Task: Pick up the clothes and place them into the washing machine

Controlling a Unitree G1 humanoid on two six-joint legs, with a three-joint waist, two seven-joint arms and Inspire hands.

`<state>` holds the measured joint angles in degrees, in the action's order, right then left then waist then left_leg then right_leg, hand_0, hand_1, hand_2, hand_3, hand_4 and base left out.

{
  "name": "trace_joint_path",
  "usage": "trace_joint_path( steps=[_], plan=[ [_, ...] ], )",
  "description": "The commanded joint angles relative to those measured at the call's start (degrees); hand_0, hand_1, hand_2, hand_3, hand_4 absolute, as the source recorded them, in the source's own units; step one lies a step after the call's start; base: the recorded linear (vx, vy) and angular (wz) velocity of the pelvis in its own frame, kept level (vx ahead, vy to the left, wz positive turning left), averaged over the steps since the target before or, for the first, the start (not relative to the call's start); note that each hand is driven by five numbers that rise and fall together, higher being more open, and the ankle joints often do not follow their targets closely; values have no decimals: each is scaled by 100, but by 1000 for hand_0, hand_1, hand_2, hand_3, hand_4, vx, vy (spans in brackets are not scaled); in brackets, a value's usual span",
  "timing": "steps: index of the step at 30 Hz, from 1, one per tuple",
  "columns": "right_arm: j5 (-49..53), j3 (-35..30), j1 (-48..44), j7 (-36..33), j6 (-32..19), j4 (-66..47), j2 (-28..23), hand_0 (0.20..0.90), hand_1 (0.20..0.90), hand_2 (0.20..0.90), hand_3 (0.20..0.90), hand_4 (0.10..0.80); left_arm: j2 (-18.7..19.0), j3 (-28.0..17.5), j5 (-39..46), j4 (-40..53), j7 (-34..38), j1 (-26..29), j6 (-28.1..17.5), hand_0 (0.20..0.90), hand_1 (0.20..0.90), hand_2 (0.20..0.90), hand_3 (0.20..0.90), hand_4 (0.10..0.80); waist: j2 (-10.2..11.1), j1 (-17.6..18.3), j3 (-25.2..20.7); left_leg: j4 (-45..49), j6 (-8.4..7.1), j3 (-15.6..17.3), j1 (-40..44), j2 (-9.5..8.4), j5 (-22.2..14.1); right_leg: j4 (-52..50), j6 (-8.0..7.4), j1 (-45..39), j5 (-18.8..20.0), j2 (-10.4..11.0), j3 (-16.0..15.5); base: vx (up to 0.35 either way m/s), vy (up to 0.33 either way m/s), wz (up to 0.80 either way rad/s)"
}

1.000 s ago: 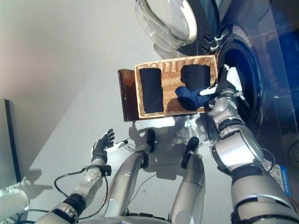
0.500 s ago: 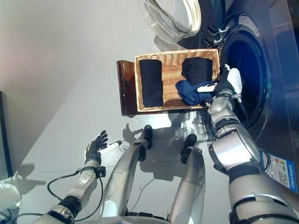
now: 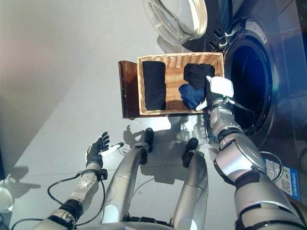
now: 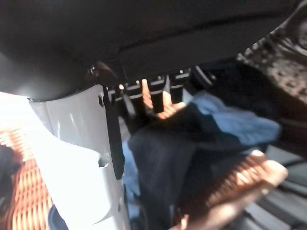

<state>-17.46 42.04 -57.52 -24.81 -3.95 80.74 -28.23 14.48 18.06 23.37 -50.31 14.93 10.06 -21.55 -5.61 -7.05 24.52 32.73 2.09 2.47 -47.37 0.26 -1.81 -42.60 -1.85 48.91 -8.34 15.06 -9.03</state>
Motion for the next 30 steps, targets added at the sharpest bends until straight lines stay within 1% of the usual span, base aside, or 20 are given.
trace_joint_path(
  steps=[1, 8, 11, 14, 16, 19, 22, 30],
  plan=[
    [2, -58, -108, -252, -136, -260, -172, 900, 900, 900, 900, 800, 246, -316, 22, -32, 154, -138, -304, 900, 900, 900, 900, 800, -57, -78, -157, -69, -394, 4, 129, 33, -380, 419, 71, -483, -98, -221, -154, 8, -9, -4],
    [-198, -84, -95, -341, -18, -173, -35, 900, 900, 900, 900, 800, 228, -271, 7, -105, 194, -9, -311, 900, 900, 900, 900, 800, -45, -100, -152, -464, -419, -9, 406, 12, -220, 752, 33, -753, 23, -231, -225, 5, -11, 1],
    [-419, 17, -140, -368, 104, -8, -20, 900, 900, 900, 900, 800, 212, -237, -6, -127, 210, 30, -299, 900, 900, 900, 900, 800, -46, -109, -139, -637, -437, -18, 485, 0, -124, 928, 18, -846, 102, -238, -255, 5, -22, 5],
    [-756, 72, -230, -486, 360, 284, -40, 900, 900, 900, 900, 800, 187, -234, 3, -185, 233, 63, -285, 900, 900, 900, 900, 800, -70, -123, -126, -767, -454, -20, 526, -9, -32, 1021, 7, -881, 153, -250, -267, 5, -6, 6],
    [-1074, 48, -336, -603, 738, 671, -77, 900, 900, 900, 900, 800, 165, -186, -33, -174, 321, 105, -217, 900, 900, 900, 900, 800, -123, -140, -105, -814, -460, -43, 507, -29, 16, 1032, -1, -856, 169, -244, -279, 0, 0, 0],
    [-1238, 64, -334, -606, 876, 769, -104, 900, 900, 900, 900, 800, 149, -156, -52, -120, 347, 83, -189, 900, 900, 900, 900, 800, -164, -155, -100, -808, -460, -55, 479, -41, 22, 1004, 2, -837, 146, -235, -278, 5, -5, 1],
    [-1364, 50, -354, -575, 990, 846, -219, 900, 900, 900, 900, 800, 162, -113, -62, 17, 368, 18, -169, 900, 900, 900, 900, 800, -227, -177, -95, -848, -469, -63, 473, -48, 44, 964, 5, -819, 115, -206, -289, 17, -12, 2],
    [-1386, 119, -539, -499, 1011, 811, -365, 900, 900, 900, 900, 800, 150, -82, 3, 101, 398, 36, -165, 900, 900, 900, 900, 800, -322, -176, -38, -878, -468, -75, 369, -73, 97, 899, -4, -690, 109, -169, -276, 2, -1, 0]
  ],
)
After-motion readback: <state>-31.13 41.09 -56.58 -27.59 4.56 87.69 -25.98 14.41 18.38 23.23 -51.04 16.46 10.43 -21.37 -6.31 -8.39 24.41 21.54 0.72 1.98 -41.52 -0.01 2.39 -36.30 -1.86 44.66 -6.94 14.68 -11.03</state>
